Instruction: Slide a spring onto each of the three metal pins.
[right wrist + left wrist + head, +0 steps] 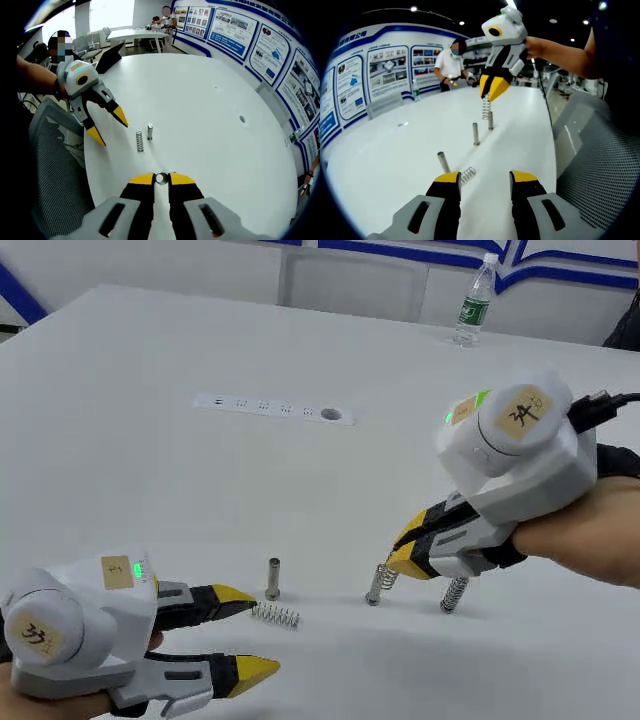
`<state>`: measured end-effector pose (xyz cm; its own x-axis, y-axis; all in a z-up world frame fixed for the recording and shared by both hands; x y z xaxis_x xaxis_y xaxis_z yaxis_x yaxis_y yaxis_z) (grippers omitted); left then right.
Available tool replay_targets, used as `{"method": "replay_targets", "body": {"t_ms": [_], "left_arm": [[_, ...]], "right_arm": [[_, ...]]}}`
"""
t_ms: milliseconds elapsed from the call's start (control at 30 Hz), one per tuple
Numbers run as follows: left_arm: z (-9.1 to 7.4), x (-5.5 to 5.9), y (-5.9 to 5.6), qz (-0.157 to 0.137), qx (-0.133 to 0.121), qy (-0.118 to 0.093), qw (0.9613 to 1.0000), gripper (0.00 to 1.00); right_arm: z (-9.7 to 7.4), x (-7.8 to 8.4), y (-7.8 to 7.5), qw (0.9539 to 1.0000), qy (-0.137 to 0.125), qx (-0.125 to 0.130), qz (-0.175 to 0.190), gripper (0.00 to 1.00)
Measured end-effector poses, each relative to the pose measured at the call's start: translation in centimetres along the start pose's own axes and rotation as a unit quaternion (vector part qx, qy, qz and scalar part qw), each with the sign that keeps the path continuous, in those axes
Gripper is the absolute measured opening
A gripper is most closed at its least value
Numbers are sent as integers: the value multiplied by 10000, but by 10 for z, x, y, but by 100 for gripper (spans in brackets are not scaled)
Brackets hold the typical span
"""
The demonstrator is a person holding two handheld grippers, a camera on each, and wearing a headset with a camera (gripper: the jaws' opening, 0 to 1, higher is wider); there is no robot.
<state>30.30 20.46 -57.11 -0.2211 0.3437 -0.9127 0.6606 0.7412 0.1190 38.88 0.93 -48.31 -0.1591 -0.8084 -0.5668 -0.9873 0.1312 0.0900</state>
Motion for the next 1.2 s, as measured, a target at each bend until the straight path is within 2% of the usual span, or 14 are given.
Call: {"method": "replay_targets", "body": {"t_ms": [367, 600, 1200], "left_arm": [[-7, 4, 6, -155, -192, 21, 9997, 45], [-10, 6, 8, -261, -284, 55, 9992, 48], [-10, 8, 9, -291, -338, 96, 9990, 49]], "right_arm": [[4, -1, -12, 9997, -11, 199, 109, 11], [9, 1, -19, 9995, 75, 269, 133, 11], [19, 7, -25, 9994, 177, 208, 193, 11]]}}
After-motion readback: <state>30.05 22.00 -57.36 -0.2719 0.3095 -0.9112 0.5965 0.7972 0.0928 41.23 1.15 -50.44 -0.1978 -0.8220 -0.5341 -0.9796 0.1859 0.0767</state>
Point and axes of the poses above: the centre of the closed fingertips' face, and the gripper's own axes: z roughly forward along the fingers, y roughly to its left, x roughly out of its underside, the point moved 8 cm from there along -z, roughly backward along the fingers, and after that the axes turned 15 degrees about -x, right-handed, at the moved point
